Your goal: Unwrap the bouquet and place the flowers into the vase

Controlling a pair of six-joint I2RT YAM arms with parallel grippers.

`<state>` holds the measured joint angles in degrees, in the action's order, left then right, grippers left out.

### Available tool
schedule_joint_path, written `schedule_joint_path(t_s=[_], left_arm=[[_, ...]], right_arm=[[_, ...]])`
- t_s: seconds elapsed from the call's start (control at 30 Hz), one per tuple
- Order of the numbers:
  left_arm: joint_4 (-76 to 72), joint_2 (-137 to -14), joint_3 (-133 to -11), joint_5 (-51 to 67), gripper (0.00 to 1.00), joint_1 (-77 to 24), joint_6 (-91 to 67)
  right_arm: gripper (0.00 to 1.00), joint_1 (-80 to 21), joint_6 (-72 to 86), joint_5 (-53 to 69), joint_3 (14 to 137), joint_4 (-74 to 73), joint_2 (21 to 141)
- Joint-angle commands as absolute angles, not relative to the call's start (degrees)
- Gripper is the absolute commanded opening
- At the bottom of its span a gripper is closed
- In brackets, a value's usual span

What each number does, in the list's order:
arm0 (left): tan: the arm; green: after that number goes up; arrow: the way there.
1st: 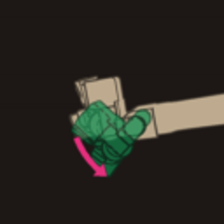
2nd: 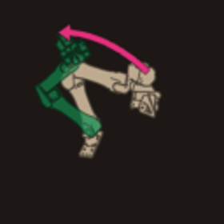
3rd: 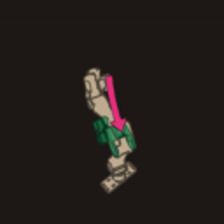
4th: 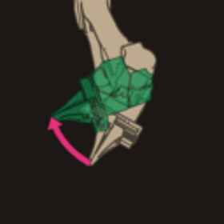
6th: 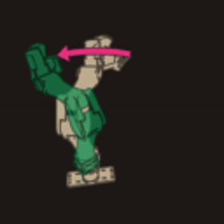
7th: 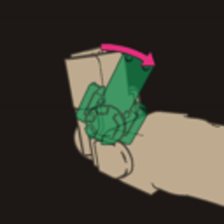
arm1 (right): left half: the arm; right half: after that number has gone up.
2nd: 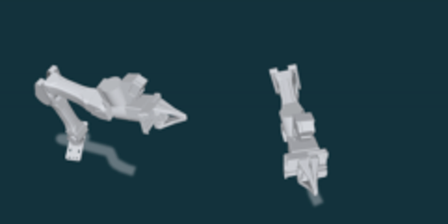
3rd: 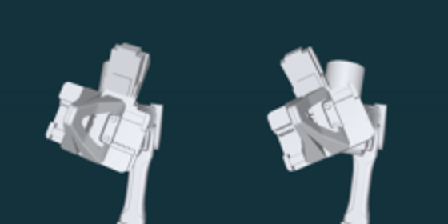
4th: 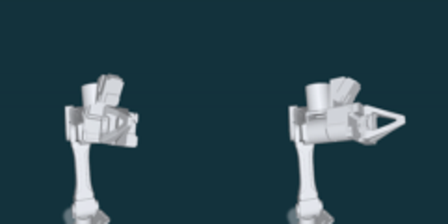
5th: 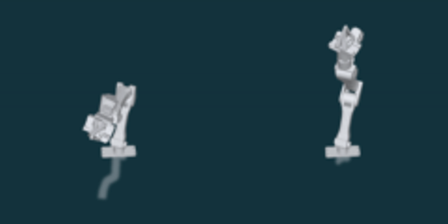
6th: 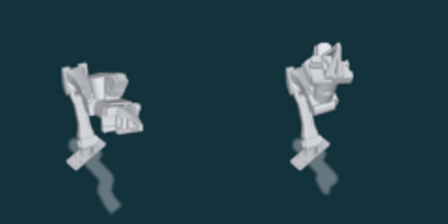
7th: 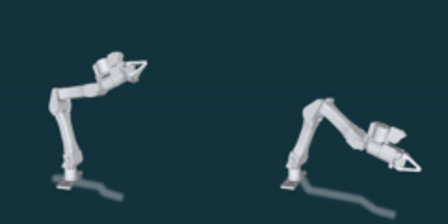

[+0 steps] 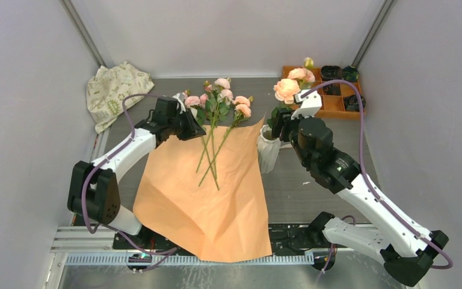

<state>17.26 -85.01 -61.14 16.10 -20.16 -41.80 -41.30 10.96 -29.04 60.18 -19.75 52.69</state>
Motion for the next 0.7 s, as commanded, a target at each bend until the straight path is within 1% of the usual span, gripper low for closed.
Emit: schedule_joint_path(t_s=[0.0,0.03,0.07,0.1,0.13,0.27,0.43,0.53,0.67], left_arm=[[14.42,-86.40,-64.85,17.81,0.23,-17.83,-41.74],[14.57,-86.67,-65.23,17.72,0.23,-16.82,-41.63],[14.73,-87.07,-65.67,17.57,0.23,-15.90,-41.56],[14.99,-87.44,-66.18,17.30,0.24,-15.11,-41.45],[15.22,-87.92,-66.83,17.13,0.24,-14.39,-41.36],[17.60,-92.11,-71.73,15.68,0.24,-13.49,-40.13],[21.13,-98.91,-76.93,13.90,0.21,-13.50,-40.45],[23.20,-101.80,-78.27,12.29,0.20,-13.64,-41.01],[24.69,-104.04,-78.75,8.83,0.20,-14.43,-40.95]], right_arm=[[0.63,-41.62,12.38,-32.90,60.69,-17.52,49.30],[0.68,-41.62,12.81,-34.03,60.65,-17.72,48.61],[0.75,-41.72,13.09,-34.73,60.77,-18.13,48.03],[0.92,-41.67,13.17,-34.93,60.88,-18.61,47.53],[0.98,-41.72,13.11,-35.04,61.03,-19.02,46.88],[1.00,-41.73,12.40,-32.01,61.26,-19.56,45.45],[0.99,-41.72,13.04,-27.20,62.87,-20.34,45.47],[0.95,-41.73,13.09,-26.87,63.37,-20.73,46.03],[0.94,-41.67,12.99,-28.37,62.83,-20.63,46.37]])
